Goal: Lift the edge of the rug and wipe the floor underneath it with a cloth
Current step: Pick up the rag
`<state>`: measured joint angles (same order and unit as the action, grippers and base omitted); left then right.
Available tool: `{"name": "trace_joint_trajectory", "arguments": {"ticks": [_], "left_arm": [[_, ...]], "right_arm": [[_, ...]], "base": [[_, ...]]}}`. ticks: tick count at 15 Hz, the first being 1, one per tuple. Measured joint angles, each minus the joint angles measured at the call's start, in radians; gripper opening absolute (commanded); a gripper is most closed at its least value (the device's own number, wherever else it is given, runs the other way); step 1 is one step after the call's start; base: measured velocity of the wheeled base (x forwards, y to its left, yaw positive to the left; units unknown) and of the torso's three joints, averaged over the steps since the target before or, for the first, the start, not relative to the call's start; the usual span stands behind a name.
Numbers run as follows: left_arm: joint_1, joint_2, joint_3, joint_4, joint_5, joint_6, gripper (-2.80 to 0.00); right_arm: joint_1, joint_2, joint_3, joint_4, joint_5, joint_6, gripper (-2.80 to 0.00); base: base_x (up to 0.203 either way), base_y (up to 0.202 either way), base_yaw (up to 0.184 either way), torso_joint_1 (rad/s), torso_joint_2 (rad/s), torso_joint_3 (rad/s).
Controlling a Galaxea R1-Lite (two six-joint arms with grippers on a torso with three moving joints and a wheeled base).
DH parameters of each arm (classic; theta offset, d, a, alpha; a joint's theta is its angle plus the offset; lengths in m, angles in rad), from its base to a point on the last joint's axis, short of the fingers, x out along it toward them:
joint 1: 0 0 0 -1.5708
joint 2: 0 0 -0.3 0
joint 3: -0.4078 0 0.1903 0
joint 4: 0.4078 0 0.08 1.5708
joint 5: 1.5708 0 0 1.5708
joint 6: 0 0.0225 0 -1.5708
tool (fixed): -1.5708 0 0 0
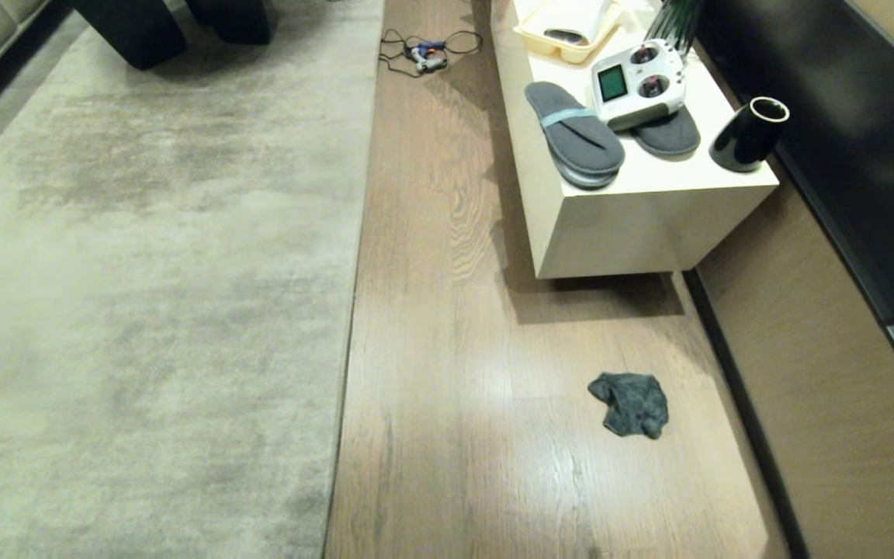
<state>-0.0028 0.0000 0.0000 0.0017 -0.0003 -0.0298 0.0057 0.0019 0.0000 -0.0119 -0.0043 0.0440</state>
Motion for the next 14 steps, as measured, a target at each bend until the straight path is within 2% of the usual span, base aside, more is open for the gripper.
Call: {"name": "trace_joint_trajectory", "arguments": {"ticks": [14], "left_arm": [[0.0, 0.0, 0.0, 0.001, -0.001, 0.014, -2.8]], "right_arm": [[0.0, 0.0, 0.0, 0.0, 0.0, 0.0, -2.8]], "base": [[0.0, 0.0, 0.0, 0.002, 0.0, -0.197]]}}
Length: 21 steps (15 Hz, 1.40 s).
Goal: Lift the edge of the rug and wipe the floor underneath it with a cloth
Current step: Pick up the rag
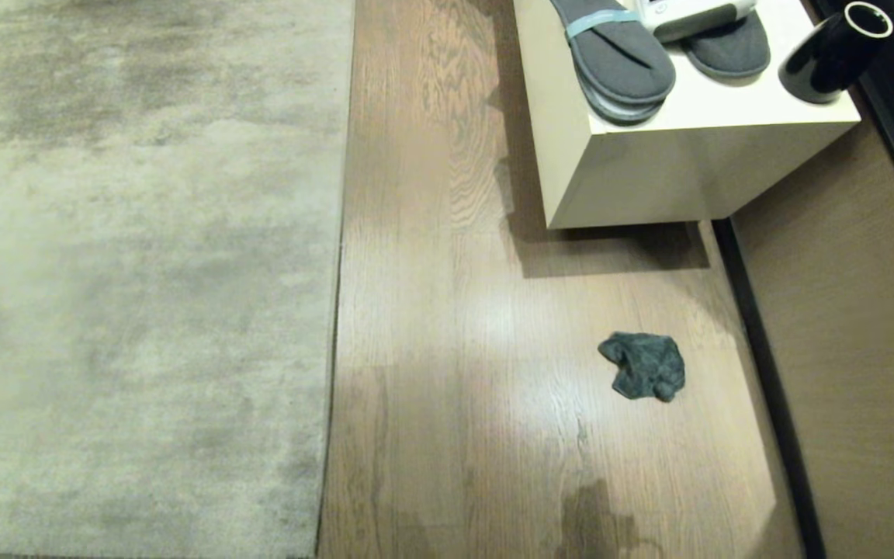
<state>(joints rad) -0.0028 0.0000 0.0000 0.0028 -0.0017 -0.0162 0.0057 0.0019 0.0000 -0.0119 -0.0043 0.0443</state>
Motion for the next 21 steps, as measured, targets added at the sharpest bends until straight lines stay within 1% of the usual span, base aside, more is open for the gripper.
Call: {"name": "trace_joint_trajectory", "arguments": {"ticks": [21], "left_arm": [[0.0, 0.0, 0.0, 0.0, 0.0, -0.001, -2.8]], "right_arm": [[0.0, 0.0, 0.0, 0.0, 0.0, -0.001, -2.8]], "base": [[0.0, 0.0, 0.0, 0.002, 0.0, -0.197]]}}
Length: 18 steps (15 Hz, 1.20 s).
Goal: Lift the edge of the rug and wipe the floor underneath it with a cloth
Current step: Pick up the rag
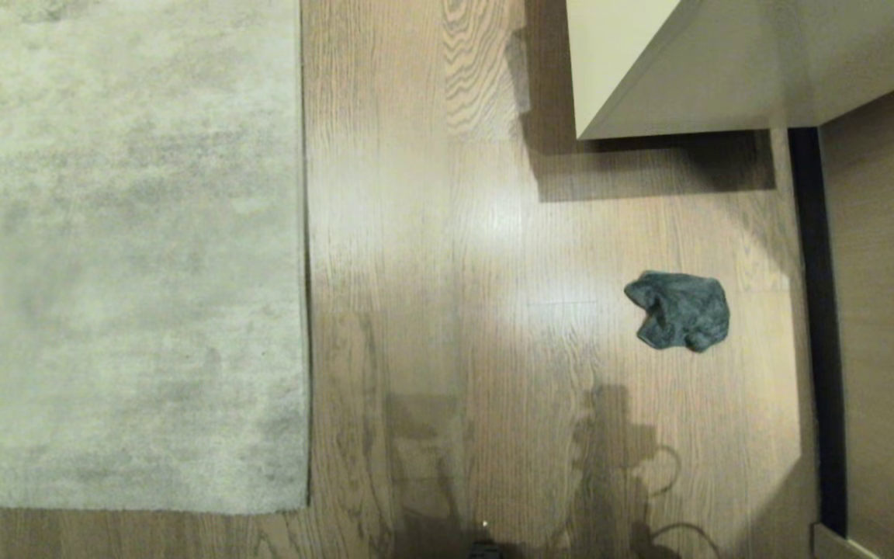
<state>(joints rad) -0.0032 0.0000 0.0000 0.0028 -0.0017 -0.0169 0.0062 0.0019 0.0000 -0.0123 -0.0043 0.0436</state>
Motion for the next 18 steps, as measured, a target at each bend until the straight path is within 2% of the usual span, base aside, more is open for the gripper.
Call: {"name": "trace_joint_trajectory", "arguments": {"ticks": [18], "left_arm": [[0.0, 0.0, 0.0, 0.0, 0.0, -0.003, -2.8]], "right_arm": [[0.0, 0.0, 0.0, 0.0, 0.0, 0.001, -2.8]], "base": [[0.0, 0.0, 0.0, 0.002, 0.0, -0.196]]}}
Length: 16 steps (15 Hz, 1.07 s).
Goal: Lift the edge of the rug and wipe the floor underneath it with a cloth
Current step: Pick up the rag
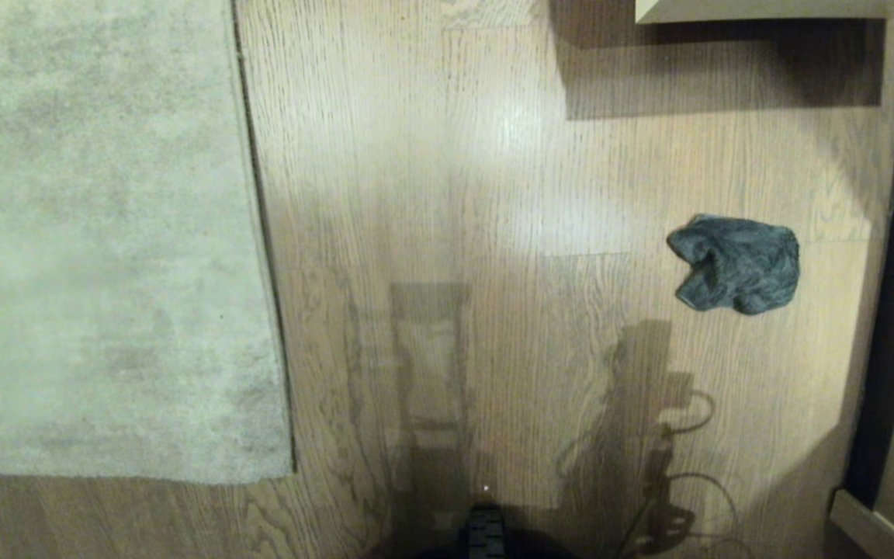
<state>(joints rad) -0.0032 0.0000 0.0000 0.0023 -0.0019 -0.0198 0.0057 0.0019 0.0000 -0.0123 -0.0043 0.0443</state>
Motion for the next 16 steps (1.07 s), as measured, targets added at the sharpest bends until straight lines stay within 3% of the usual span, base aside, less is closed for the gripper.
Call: {"name": "trace_joint_trajectory", "arguments": {"ticks": [16], "left_arm": [[0.0, 0.0, 0.0, 0.0, 0.0, 0.001, -2.8]], "right_arm": [[0.0, 0.0, 0.0, 0.0, 0.0, 0.0, -2.8]], "base": [[0.0, 0.0, 0.0, 0.0, 0.0, -0.023]]}}
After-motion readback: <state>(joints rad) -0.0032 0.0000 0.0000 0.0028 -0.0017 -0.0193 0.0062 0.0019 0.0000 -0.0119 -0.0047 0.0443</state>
